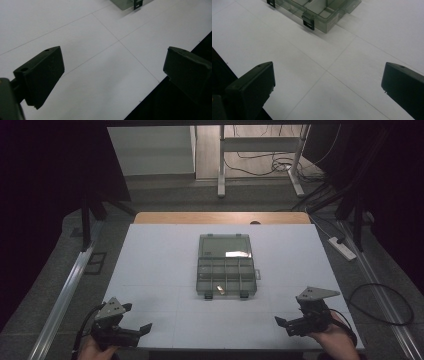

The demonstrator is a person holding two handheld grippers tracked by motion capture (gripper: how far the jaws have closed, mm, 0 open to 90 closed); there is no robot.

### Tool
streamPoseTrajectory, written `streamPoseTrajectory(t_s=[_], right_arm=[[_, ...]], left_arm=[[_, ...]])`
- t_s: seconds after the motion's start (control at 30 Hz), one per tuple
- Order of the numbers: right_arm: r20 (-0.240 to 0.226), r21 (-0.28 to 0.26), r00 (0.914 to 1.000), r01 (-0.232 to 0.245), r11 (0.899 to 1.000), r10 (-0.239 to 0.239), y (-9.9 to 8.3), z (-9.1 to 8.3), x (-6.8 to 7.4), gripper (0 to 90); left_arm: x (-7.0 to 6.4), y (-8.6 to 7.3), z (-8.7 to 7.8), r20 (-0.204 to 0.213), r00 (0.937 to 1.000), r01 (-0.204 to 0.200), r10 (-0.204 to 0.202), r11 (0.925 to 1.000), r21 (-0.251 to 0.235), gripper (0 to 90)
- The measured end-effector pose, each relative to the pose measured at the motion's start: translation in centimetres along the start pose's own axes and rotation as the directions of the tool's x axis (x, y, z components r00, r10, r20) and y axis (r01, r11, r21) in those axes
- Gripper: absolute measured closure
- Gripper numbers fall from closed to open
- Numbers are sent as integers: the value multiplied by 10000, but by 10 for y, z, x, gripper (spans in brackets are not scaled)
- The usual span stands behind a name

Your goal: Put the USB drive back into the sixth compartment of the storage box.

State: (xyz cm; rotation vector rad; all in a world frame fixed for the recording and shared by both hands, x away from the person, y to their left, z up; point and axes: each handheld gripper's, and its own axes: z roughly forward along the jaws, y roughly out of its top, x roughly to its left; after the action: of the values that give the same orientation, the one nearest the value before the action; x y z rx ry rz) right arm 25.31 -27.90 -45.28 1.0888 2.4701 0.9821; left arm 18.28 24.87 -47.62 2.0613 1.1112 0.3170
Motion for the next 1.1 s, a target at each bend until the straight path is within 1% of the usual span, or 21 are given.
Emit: streamPoseTrajectory(t_s=[0.2,0.27,0.4,0.9,1.1], right_arm=[[243,-54,9994,-241,9997,242,-7,-6,-4,0],[293,-92,9988,-400,9992,403,-9,-9,-4,0],[422,-76,9978,-504,9987,507,-13,-12,-6,0],[812,-200,9936,-776,9968,789,-24,-26,-10,0],[927,-195,9923,-806,9966,821,-27,-29,-10,0]], left_arm=[[0,0,0,0,10000,8,-8,10000,-3,33],[0,0,0,0,10000,10,-10,10000,-4,33],[0,0,0,1,10000,2,-2,10000,6,33],[0,0,0,4,10000,15,-15,10000,2,33],[0,0,0,3,10000,18,-18,10000,-1,33]])
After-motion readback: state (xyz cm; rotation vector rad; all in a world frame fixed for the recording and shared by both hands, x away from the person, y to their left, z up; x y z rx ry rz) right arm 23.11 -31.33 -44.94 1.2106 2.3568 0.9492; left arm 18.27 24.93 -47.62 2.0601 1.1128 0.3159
